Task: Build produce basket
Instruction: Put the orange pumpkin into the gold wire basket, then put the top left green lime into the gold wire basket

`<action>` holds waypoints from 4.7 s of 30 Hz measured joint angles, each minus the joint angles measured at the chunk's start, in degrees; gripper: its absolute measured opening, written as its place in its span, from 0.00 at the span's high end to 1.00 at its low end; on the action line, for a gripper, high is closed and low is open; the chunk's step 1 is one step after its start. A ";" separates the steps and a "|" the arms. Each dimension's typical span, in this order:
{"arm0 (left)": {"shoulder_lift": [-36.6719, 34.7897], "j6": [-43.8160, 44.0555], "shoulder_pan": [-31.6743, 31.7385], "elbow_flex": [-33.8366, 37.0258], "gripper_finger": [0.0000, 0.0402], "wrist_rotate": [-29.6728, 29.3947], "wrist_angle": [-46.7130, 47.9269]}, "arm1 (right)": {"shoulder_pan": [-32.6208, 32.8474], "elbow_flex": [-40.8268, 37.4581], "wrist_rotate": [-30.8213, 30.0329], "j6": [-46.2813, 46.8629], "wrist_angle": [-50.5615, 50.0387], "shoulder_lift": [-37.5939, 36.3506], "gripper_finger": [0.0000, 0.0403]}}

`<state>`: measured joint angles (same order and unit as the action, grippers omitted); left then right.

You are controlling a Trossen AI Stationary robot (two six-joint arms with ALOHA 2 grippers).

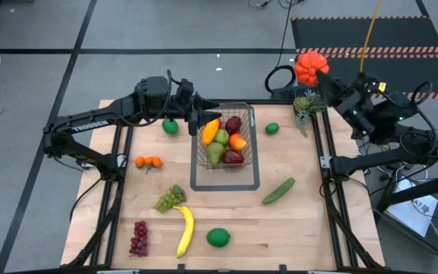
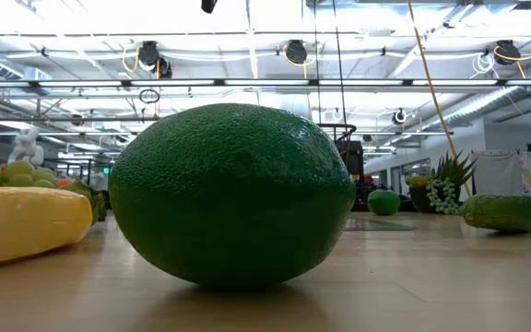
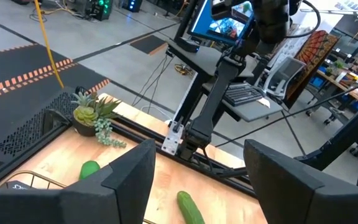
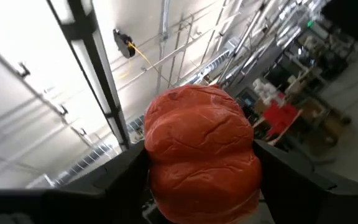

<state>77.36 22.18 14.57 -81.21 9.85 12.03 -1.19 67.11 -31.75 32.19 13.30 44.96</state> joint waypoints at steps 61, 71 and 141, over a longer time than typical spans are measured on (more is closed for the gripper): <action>0.00 -3.00 -0.18 0.00 0.40 -2.50 5.42 | -0.45 -0.02 -0.80 26.63 -34.04 22.66 0.35; 0.00 -4.14 -0.19 0.00 0.40 -2.51 5.44 | -7.36 -0.02 17.26 37.78 -28.68 29.32 0.35; -0.02 4.33 10.18 0.02 0.40 -12.53 48.08 | -15.72 0.00 24.06 24.83 -57.24 23.11 0.17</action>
<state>77.34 26.51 24.75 -81.19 -2.68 60.11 -16.91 67.11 -7.69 57.02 -43.93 68.07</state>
